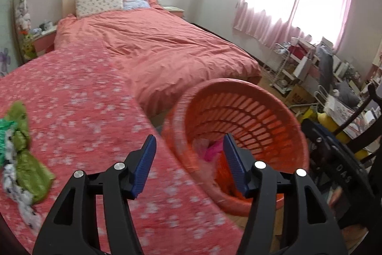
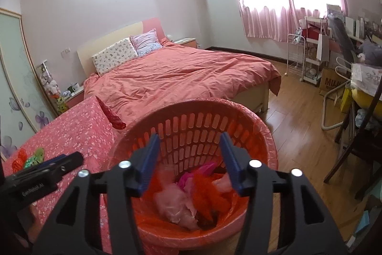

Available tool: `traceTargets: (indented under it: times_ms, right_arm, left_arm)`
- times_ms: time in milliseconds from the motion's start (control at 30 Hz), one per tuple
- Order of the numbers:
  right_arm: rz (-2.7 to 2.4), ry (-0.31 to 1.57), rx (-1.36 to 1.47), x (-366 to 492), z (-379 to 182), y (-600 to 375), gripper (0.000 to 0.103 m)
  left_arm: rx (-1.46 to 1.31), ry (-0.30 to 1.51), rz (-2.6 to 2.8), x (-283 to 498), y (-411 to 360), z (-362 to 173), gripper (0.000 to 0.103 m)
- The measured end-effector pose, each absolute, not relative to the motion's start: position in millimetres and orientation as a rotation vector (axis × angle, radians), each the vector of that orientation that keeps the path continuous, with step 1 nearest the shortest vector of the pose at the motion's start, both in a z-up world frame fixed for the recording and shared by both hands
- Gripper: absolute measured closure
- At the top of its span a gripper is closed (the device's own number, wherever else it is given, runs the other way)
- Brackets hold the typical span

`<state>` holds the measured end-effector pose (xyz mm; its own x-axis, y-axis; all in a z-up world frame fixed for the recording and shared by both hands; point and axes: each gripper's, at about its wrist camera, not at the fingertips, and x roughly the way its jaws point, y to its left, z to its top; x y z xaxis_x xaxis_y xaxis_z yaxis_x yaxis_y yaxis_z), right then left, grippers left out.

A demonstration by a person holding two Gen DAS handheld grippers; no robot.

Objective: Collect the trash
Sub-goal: 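Carry both bags over the orange basket and open both tools to release them, then grasp the red bag with the left tool while the right tool grasps the green bag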

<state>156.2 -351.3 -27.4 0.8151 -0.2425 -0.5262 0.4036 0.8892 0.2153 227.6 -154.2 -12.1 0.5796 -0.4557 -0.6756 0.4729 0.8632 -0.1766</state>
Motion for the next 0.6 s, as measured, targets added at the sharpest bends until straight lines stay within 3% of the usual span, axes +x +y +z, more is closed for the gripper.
traceTargets:
  times_ms: [167, 600]
  right_arm:
    - [-0.331, 0.508, 0.276, 161.6, -21.2, -332.4, 0.037]
    - [-0.186, 0.538, 0.207, 187.5, -11.0, -253.9, 0.035]
  left_arm:
    - [0.035, 0.762, -0.436, 229.9, -110.0, -9.2, 0.041]
    - [-0.069, 0.722, -0.070, 260.2, 66.7, 3.7, 0.040]
